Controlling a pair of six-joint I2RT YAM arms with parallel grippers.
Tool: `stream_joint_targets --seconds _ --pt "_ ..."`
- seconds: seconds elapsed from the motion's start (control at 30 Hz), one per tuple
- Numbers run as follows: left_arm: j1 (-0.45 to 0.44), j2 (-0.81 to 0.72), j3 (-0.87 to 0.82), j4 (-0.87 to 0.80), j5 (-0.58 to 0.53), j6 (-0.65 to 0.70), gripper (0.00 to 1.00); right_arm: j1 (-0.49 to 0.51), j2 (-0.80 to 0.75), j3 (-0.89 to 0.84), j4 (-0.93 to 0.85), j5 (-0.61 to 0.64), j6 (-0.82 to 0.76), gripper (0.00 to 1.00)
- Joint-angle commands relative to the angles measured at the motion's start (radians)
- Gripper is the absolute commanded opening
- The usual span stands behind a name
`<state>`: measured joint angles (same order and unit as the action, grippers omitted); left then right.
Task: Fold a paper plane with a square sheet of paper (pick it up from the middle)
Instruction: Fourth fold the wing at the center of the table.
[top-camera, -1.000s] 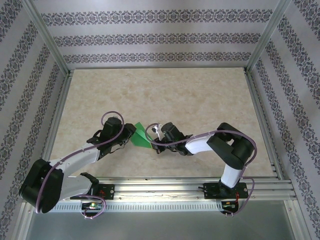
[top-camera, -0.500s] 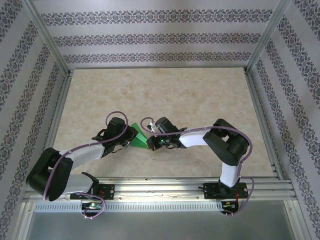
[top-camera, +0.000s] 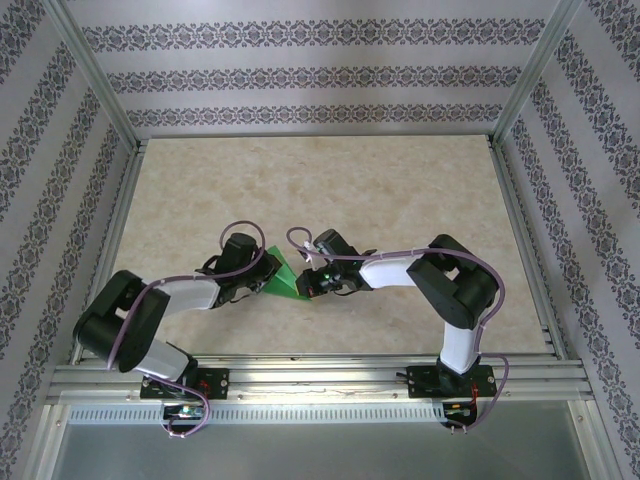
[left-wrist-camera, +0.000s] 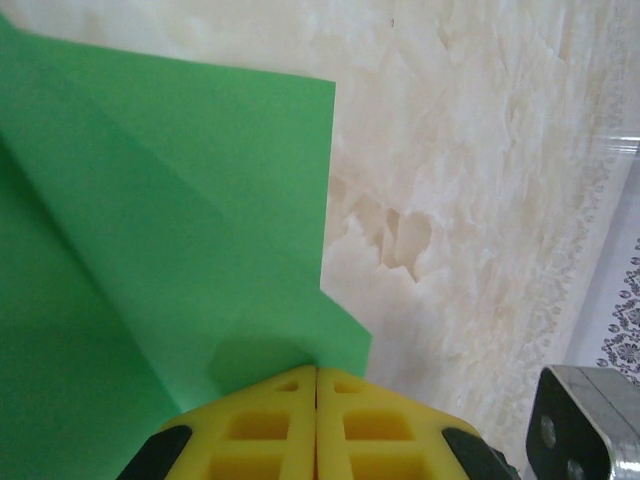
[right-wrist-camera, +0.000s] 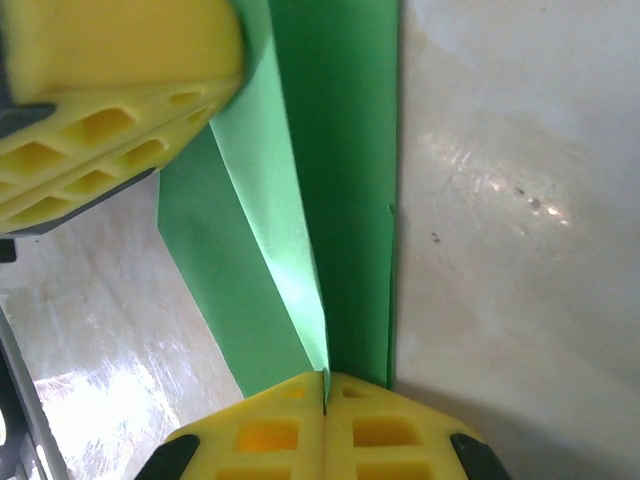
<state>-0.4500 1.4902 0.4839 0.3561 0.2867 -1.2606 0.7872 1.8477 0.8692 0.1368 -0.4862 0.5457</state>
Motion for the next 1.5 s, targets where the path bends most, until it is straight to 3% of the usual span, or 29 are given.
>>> stream_joint_targets --seconds 0.0,0.23,0.63,1.13,1.47 --pt "0.012 0.039 0.032 0.129 0.042 0.009 0.09 -0.014 -0.025 -0.046 -0.124 0.061 0.024 0.0" --pt "0.002 0.045 0.036 0.137 0.065 0.008 0.09 -0.026 -0.047 -0.071 -0.12 0.039 0.048 0.01" --pt "-0.004 -0.035 0.003 0.015 0.049 0.037 0.1 -0.028 0.001 -0.032 -0.145 0.005 0.1 0.01" --pt "-0.013 0.069 0.016 0.074 0.075 0.033 0.1 -0.029 0.012 -0.024 -0.174 0.014 0.102 0.02" --pt "-0.021 0.049 0.01 0.124 0.091 0.042 0.14 -0.031 0.017 -0.039 -0.16 0.01 0.14 0.01"
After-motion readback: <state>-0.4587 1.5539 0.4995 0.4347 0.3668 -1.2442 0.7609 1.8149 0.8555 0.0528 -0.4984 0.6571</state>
